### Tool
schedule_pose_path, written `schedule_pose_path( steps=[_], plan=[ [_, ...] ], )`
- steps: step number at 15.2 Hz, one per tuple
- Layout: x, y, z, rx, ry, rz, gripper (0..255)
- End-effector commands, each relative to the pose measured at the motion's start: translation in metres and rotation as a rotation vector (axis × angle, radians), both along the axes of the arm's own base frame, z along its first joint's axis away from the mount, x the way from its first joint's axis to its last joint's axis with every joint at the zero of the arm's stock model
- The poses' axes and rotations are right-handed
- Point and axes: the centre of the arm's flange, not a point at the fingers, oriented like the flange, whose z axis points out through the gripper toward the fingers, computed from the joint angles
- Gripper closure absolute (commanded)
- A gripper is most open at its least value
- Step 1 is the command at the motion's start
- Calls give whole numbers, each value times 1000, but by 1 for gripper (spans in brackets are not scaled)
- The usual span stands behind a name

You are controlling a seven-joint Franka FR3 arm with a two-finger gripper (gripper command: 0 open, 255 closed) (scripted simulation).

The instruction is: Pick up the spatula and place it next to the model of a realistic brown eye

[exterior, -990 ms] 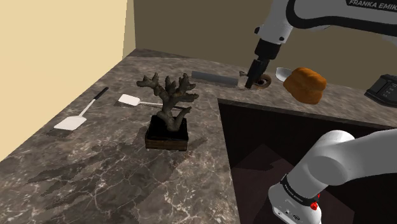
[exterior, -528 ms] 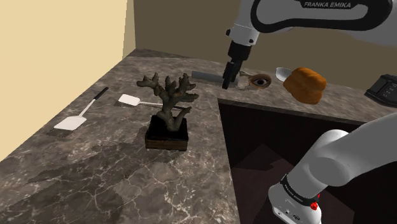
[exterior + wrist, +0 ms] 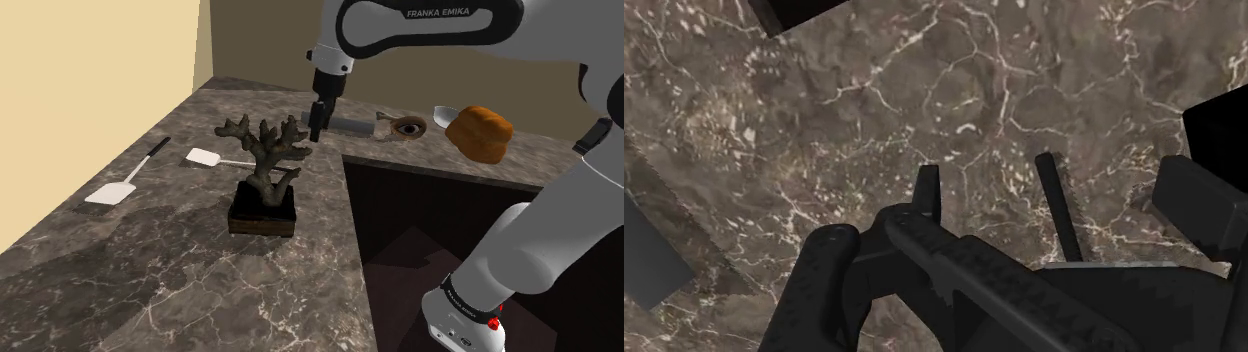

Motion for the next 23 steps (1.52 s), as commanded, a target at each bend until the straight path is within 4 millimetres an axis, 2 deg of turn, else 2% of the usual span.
schedule_pose_path(
  steps=[1,8,14,15,22,23],
  plan=[
    [18,19,-9,-5,2,42,0],
    [73,92,-38,-24,11,183,0],
    [112,160,-65,-41,19,305,0],
    [114,164,-66,-42,20,312,0],
    [112,162,-106,-42,20,312,0],
    [112,162,-106,-42,20,312,0]
  ],
)
